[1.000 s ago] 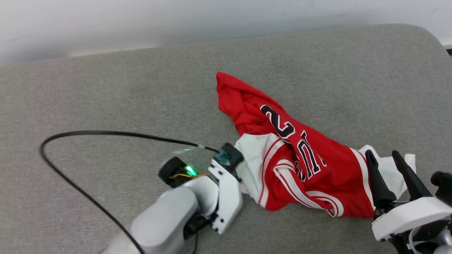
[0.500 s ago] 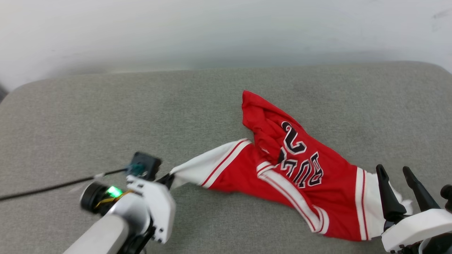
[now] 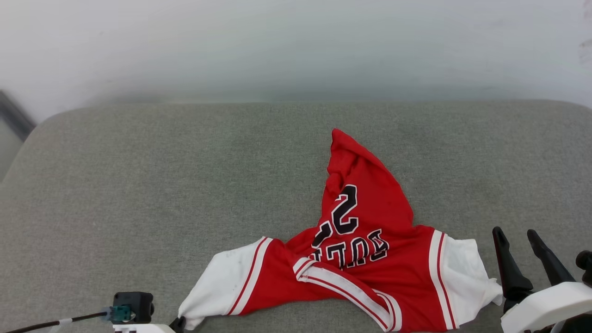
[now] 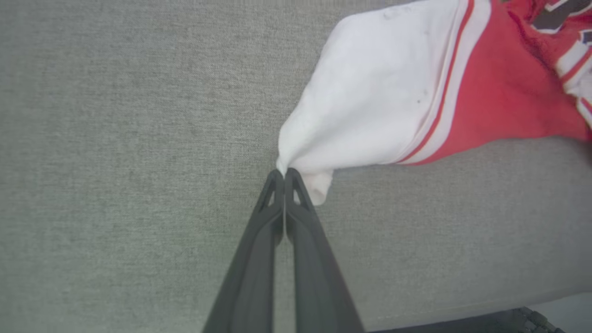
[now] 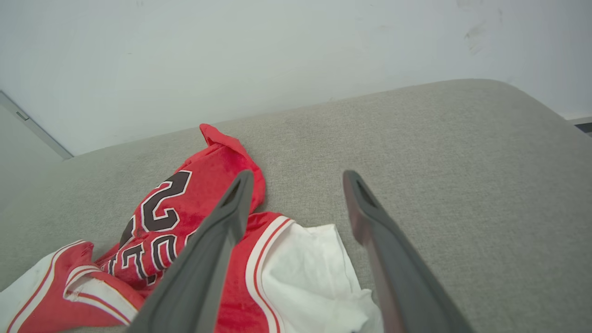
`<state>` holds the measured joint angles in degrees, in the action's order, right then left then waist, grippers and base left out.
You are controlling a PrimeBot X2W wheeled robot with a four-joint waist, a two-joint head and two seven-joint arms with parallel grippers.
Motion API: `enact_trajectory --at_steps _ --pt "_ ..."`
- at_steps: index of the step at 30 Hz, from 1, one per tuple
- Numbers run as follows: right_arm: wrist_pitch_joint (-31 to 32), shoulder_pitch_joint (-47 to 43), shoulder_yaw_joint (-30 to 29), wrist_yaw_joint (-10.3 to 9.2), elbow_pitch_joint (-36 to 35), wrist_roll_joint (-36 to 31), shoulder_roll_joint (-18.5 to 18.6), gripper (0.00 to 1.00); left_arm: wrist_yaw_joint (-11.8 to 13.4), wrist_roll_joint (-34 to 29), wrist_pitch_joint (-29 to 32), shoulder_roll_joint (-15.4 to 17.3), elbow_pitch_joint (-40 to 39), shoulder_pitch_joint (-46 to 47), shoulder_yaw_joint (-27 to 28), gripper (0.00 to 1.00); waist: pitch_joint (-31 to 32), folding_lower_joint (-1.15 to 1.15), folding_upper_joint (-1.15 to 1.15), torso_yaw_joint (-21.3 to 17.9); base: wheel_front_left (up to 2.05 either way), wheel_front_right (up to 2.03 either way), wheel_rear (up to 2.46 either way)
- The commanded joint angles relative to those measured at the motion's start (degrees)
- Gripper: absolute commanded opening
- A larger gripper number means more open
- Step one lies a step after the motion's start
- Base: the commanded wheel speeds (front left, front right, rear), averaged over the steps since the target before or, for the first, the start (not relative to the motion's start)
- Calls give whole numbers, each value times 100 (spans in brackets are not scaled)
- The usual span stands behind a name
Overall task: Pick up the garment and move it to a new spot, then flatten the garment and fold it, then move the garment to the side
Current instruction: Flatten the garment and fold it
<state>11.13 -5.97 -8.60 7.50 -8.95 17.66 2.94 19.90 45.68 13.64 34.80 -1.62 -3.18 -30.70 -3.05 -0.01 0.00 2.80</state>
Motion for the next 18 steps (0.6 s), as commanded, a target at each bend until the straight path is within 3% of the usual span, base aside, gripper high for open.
enact_trajectory --at_steps 1,12,18 --pt "35 -80 -6 -2 -30 -35 -8 100 34 48 -111 -98 0 -73 54 100 78 1 0 15 0 0 0" --pt "386 -292 -132 -2 -44 72 -7 100 88 -342 -1398 -350 35 210 410 100 380 1 0 -52 0 0 0" --pt "1410 -453 -533 -1 250 311 -8 100 90 -551 -2141 -450 -124 345 594 100 418 1 0 -90 0 0 0"
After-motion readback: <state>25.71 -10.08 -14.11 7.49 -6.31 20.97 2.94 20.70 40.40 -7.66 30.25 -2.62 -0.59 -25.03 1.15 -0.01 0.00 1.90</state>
